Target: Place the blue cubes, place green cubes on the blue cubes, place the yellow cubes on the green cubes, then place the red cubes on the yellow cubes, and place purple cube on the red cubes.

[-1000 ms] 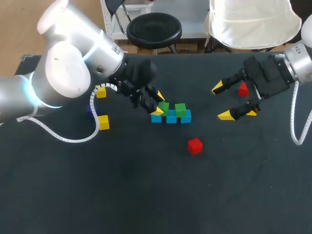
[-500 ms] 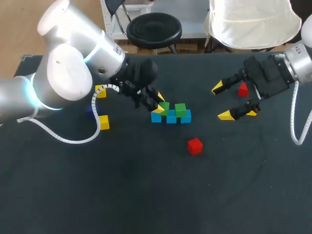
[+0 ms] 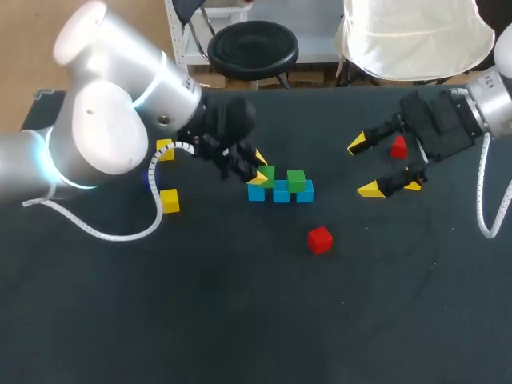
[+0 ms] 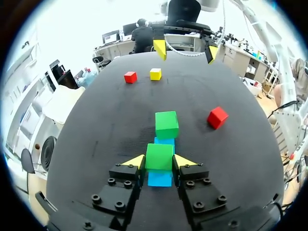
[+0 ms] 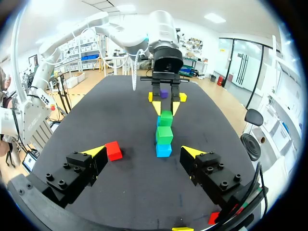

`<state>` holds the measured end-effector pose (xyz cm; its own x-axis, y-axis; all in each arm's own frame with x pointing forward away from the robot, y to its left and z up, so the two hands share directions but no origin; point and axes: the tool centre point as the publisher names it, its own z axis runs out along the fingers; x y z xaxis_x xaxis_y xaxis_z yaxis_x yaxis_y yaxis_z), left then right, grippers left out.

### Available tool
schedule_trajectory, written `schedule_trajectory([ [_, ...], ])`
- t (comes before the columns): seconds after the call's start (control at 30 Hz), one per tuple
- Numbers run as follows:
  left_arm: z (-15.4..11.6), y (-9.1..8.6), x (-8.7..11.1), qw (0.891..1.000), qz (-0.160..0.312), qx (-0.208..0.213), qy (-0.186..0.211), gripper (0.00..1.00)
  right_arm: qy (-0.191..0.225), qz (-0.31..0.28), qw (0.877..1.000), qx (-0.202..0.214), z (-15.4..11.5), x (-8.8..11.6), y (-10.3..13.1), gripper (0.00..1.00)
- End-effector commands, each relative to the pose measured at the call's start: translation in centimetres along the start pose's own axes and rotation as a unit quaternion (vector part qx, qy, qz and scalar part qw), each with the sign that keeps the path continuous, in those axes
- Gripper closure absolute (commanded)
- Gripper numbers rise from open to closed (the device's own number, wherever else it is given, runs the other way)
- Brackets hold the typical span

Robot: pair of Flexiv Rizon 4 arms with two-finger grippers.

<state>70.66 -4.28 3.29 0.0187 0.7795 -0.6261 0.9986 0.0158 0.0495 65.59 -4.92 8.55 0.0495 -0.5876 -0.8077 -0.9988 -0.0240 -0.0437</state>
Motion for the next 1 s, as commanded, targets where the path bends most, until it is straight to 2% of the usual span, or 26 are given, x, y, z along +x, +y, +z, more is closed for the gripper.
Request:
schedule_trajectory([
  [0.03, -0.2, -1.0, 0.1, 1.000, -0.005, -0.008, -0.008, 1.00, -0.001, 0.000, 1.000, 0.000, 0.1, 0.0, 0.0, 0.00],
  [0.4, -0.1, -1.8, -0.6, 1.000, -0.007, -0.018, -0.005, 1.00, -0.001, 0.000, 1.000, 0.000, 0.1, 0.0, 0.0, 0.00],
  [1.0, 0.4, -1.1, -0.8, 1.000, -0.014, -0.019, 0.004, 1.00, -0.001, 0.000, 1.000, 0.000, 0.1, 0.0, 0.0, 0.00],
])
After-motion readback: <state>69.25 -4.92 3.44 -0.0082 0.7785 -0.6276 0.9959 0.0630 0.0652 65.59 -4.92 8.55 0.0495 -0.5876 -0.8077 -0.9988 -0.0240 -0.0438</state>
